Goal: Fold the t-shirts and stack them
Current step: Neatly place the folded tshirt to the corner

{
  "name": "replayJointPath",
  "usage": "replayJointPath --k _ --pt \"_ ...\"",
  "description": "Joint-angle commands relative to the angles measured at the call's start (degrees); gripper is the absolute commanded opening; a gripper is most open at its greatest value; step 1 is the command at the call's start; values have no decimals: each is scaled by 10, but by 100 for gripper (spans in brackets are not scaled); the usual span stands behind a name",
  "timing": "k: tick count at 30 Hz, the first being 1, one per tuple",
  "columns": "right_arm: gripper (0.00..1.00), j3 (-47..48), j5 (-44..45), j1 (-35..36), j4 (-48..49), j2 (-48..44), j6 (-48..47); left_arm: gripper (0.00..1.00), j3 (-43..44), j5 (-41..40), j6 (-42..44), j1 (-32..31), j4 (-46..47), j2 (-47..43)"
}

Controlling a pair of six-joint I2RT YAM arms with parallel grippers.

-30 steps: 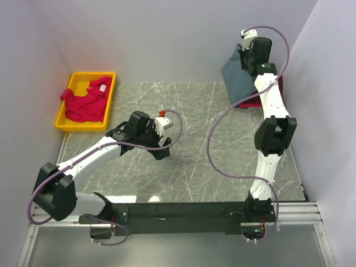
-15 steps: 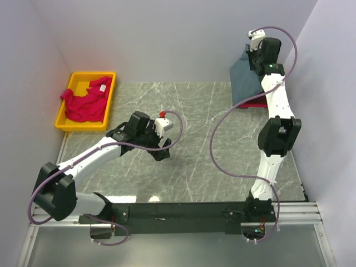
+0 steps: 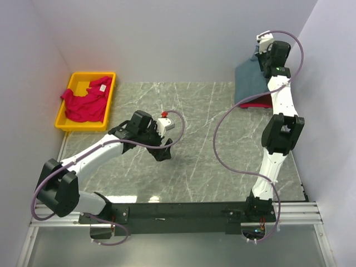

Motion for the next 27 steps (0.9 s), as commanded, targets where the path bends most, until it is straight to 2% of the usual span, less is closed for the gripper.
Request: replayJointPath --k 1,17,24,26,27 --pt "0 -8 -2 -10 88 3 -34 99 32 25 6 2 -5 7" --pt "0 23 15 -37 143 86 -119 100 59 20 0 3 -39 6" --pt "0 1 15 -52 168 99 -147 99 60 25 -1 3 -39 14" --pt "5 4 24 -52 175 106 -156 100 62 24 -1 3 -40 20" --pt "13 7 30 -52 180 115 -157 99 66 21 -1 3 -41 20"
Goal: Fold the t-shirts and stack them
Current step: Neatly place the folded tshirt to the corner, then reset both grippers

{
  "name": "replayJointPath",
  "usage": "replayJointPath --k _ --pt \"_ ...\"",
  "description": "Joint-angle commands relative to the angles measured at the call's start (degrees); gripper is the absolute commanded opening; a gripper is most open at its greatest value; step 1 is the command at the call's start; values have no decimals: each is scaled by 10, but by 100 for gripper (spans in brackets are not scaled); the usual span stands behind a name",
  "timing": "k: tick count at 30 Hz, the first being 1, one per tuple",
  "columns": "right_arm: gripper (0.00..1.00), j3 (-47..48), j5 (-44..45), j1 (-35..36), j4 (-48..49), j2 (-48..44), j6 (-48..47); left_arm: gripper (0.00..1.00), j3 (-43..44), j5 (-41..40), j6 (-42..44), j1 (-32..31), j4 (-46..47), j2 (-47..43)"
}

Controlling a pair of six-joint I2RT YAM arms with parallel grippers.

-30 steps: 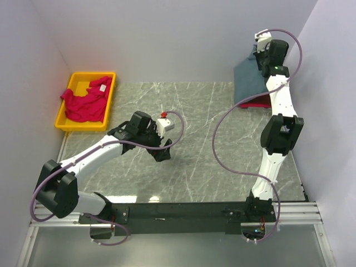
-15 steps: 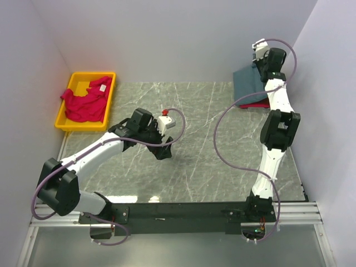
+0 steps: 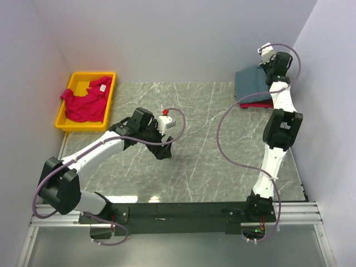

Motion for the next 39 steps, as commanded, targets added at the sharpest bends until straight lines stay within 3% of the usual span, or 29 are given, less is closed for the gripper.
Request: replayJointPath --k 1,2,3,7,14,22,30,34,39 --pt "20 19 31 -3 65 18 -20 100 29 10 -1 2 -5 10" --pt "29 25 48 -3 65 24 -14 99 31 8 1 3 -8 11" --pt "50 31 71 -3 86 22 12 99 34 7 1 3 -10 10" --pt "67 5 93 -3 101 -4 34 99 33 8 -1 9 -5 6" --pt "70 -19 84 4 70 -55 102 99 9 26 -25 42 8 -19" --pt "70 -102 -10 27 -93 -191 224 99 11 50 -69 123 30 -38" --pt "71 -175 -116 89 -283 -345 314 99 105 10 -98 219 -2 18" --pt "72 -279 -175 112 -319 -437 352 99 98 -5 -111 258 12 39" --pt "73 -485 -207 163 -263 -560 376 99 58 -33 -110 258 10 47"
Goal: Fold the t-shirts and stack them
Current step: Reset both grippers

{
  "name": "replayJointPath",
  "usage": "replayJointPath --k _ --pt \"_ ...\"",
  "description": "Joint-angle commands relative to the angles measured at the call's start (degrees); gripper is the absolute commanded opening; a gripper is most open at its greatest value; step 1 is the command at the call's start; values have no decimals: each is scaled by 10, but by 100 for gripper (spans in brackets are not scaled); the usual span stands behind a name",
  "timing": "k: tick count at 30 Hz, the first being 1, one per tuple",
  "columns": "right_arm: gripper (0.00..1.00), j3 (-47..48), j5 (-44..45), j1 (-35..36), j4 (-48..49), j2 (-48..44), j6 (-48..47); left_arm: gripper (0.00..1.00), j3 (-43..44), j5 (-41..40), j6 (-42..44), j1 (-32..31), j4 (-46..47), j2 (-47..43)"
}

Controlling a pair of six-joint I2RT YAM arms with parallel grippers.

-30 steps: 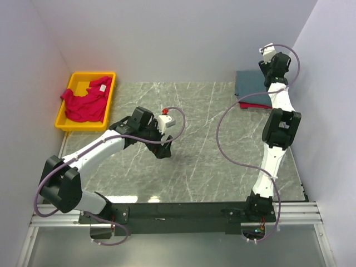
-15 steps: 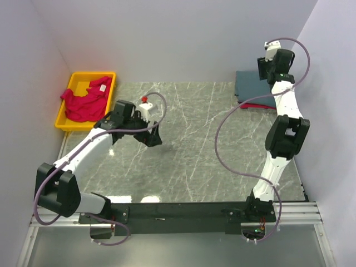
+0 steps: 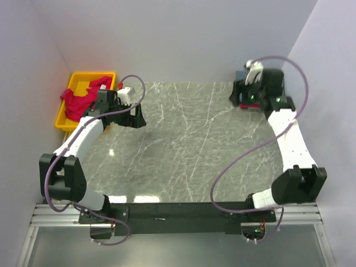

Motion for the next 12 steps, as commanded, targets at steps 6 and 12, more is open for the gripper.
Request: replayJointPath --k 6,12 --pt "73 -274 -29 101 57 -127 52 99 -71 -50 19 -3 -5 -34" --pt "74 -323 -21 116 79 -168 64 99 -94 -48 47 -3 -18 -63"
